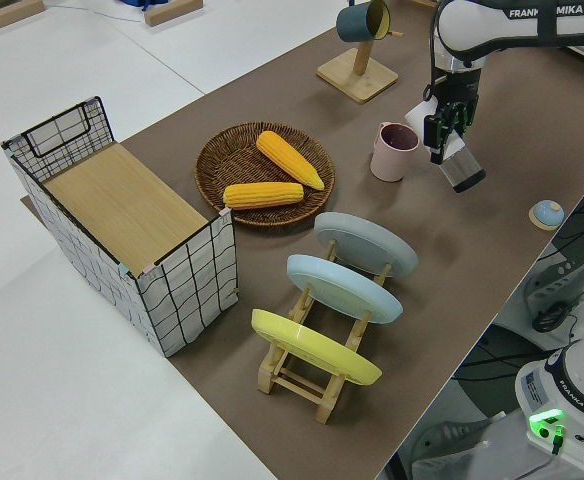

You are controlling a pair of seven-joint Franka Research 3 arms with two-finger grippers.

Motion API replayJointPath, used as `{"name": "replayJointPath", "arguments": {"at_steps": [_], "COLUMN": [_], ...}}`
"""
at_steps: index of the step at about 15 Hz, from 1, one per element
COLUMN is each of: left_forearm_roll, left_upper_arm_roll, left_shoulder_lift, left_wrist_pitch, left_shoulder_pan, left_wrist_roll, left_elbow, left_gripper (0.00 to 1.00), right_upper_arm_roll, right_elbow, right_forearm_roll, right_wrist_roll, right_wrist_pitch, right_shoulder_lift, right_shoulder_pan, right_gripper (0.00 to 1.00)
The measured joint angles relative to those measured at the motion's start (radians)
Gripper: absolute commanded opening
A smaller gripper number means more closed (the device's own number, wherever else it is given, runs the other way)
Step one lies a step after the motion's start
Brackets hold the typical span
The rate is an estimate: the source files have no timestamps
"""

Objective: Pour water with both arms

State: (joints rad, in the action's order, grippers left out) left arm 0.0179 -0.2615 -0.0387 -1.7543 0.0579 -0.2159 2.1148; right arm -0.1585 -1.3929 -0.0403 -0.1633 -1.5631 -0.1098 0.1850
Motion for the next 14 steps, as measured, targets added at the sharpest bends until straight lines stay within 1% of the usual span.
{"name": "replayJointPath", "arguments": {"at_steps": [6, 14], "left_forearm_roll": [0.000, 0.000], "left_upper_arm_roll": [0.000, 0.000], "left_shoulder_lift": [0.000, 0.001], "left_wrist_pitch": [0.007, 0.044], "left_shoulder_pan": [0.000, 0.000], "left_wrist_roll": [0.000, 0.000], "left_elbow": [-0.001, -0.026], "left_gripper": [0.00, 0.00], "right_upper_arm_roll": [0.000, 0.000], "right_elbow": [0.000, 0.000], "right_forearm_roll": [0.000, 0.000], "right_wrist_roll": [0.000, 0.000], "right_wrist_pitch": [0.000, 0.000], "right_shoulder_lift": [0.000, 0.000], "right_shoulder_pan": [0.000, 0.000], "right_gripper": [0.985, 0.985]}}
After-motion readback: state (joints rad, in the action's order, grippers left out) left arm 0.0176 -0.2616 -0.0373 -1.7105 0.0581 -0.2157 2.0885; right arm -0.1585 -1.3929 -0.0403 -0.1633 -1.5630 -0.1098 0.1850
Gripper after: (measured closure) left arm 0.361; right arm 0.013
